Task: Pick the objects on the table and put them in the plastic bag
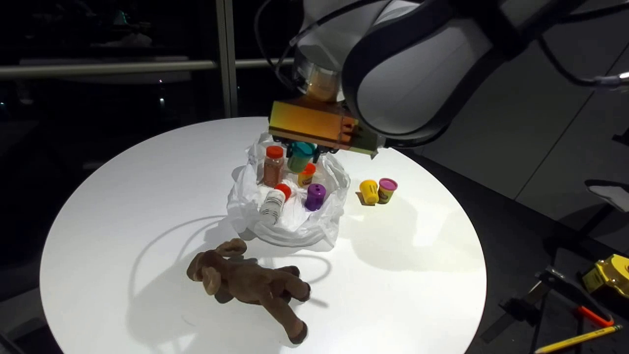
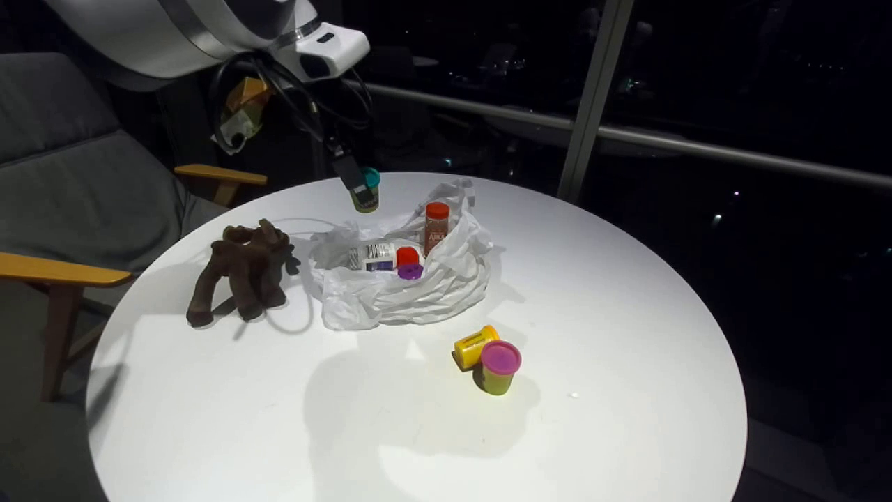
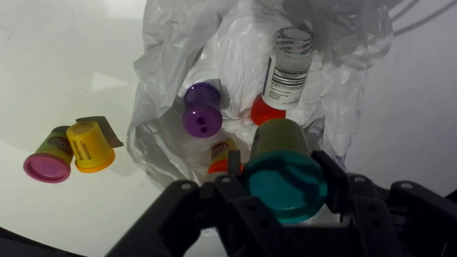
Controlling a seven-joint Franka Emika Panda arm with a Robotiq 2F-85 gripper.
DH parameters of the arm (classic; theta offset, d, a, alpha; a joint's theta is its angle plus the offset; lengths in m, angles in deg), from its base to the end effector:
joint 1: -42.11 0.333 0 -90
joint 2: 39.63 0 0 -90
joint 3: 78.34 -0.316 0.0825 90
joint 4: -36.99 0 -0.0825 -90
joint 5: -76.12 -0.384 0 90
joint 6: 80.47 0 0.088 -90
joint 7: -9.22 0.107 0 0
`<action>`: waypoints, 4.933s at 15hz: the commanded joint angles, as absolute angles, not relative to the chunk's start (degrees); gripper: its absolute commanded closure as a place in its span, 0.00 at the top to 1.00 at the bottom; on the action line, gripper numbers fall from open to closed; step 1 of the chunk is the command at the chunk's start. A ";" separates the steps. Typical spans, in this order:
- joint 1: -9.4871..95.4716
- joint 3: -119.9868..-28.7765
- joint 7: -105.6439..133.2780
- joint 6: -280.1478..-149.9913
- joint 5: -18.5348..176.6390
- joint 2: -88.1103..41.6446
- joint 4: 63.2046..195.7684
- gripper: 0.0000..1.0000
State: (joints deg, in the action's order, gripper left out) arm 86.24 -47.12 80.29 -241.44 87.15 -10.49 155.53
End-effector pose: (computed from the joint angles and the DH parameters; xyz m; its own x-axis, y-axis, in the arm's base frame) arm 0.5966 0.1594 0.2437 0.6555 -0.6338 0.4106 -0.6591 -0.7456 -0.0985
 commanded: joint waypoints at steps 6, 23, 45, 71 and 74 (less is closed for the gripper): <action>78.99 -51.43 82.92 -233.72 90.52 6.78 137.21 0.27; 61.43 -63.86 74.91 -221.95 88.91 16.06 119.18 0.92; 49.79 -68.07 68.32 -228.64 83.72 -19.72 165.52 1.00; 44.02 -65.08 79.47 -237.72 62.00 0.13 151.68 1.00; 45.30 -63.36 81.83 -238.45 62.51 1.23 150.98 0.68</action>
State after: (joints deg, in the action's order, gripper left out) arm 43.35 -65.71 78.46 -239.00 61.56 -0.15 153.09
